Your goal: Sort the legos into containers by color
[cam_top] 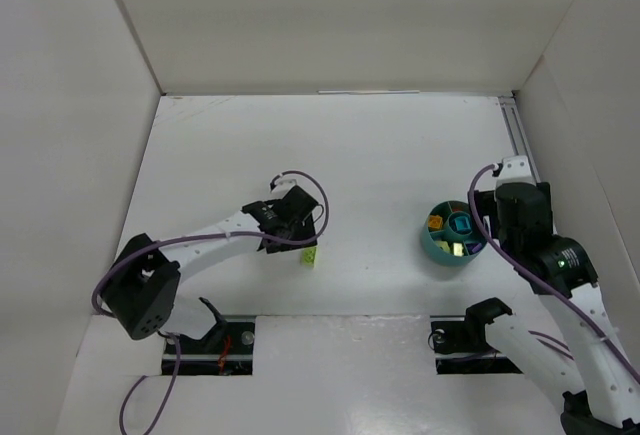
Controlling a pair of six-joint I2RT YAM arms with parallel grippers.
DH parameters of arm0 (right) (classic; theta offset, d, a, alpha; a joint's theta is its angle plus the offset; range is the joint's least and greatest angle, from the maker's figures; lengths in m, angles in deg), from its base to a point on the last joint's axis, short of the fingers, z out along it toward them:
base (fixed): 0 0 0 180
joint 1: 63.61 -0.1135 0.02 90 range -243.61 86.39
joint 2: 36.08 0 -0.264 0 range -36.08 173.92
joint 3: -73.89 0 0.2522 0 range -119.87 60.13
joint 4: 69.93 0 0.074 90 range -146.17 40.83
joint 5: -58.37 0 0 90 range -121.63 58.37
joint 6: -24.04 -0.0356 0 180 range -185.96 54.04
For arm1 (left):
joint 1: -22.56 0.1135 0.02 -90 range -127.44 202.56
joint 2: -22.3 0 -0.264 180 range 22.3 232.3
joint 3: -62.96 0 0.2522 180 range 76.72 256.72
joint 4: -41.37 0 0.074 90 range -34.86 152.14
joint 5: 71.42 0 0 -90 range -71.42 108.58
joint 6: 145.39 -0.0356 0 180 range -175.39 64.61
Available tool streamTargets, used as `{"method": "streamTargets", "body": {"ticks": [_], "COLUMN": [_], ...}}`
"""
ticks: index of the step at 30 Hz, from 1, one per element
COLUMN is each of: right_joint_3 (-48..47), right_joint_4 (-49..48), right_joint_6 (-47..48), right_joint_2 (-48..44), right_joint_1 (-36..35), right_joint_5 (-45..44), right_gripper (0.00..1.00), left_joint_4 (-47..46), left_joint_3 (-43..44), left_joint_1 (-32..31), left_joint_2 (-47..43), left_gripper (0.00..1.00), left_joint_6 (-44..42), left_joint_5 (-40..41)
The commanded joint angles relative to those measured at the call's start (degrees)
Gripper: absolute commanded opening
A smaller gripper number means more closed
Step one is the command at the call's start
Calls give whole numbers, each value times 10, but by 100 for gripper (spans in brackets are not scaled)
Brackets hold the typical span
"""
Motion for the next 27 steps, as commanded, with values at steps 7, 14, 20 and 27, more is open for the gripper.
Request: {"method": "streamTargets", "body": {"ticks": [7, 14, 20, 27], "right_joint_3": [7, 12, 12, 12], "right_joint_4": [-26, -26, -26, -26], "right_joint_6": [3, 3, 3, 3], "right_joint_2": [-12, -12, -12, -12], "right_joint_1": [2, 2, 2, 2], "right_joint_5": [17, 17, 17, 17], "right_gripper": [100, 100, 100, 100], "left_joint_4": [-76, -93, -60, -60], "left_joint_3": [1, -6, 4, 23], "left_joint_1": [-2, -30, -30, -35], "left_joint_2": [13, 37, 72, 72], "left_gripper": [63, 61, 43, 13], "left_joint_6": [-15, -20, -15, -10], "left_joint_5": [-40, -48, -26, -27]}}
